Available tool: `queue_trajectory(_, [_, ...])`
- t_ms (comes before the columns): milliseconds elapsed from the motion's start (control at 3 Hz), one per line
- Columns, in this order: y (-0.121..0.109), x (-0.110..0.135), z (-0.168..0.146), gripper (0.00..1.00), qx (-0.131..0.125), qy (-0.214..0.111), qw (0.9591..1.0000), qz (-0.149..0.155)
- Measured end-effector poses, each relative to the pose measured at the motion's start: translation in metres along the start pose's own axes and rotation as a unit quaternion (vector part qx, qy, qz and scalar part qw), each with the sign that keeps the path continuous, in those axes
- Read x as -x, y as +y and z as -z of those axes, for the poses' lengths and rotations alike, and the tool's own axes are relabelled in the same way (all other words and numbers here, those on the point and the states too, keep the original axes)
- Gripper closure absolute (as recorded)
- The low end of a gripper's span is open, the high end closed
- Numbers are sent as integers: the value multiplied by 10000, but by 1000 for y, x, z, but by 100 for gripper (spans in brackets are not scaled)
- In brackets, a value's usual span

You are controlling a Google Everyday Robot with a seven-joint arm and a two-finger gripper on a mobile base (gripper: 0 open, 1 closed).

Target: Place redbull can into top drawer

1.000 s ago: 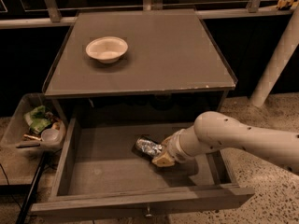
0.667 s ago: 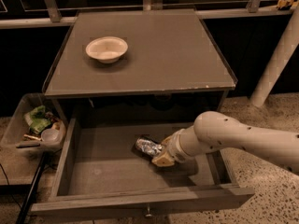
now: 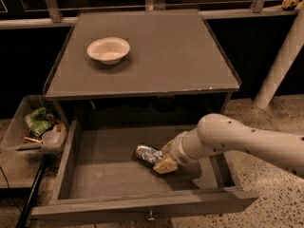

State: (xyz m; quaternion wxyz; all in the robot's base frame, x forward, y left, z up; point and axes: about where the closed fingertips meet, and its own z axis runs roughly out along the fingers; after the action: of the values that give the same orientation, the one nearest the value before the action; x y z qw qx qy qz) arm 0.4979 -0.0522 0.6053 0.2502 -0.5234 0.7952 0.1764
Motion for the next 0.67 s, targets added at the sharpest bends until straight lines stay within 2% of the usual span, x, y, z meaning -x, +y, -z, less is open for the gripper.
queue_trajectory(333, [0, 0, 0, 13, 0, 0, 10000, 0])
queue_trajectory(667, [0, 0, 0, 0, 0, 0, 10000, 0])
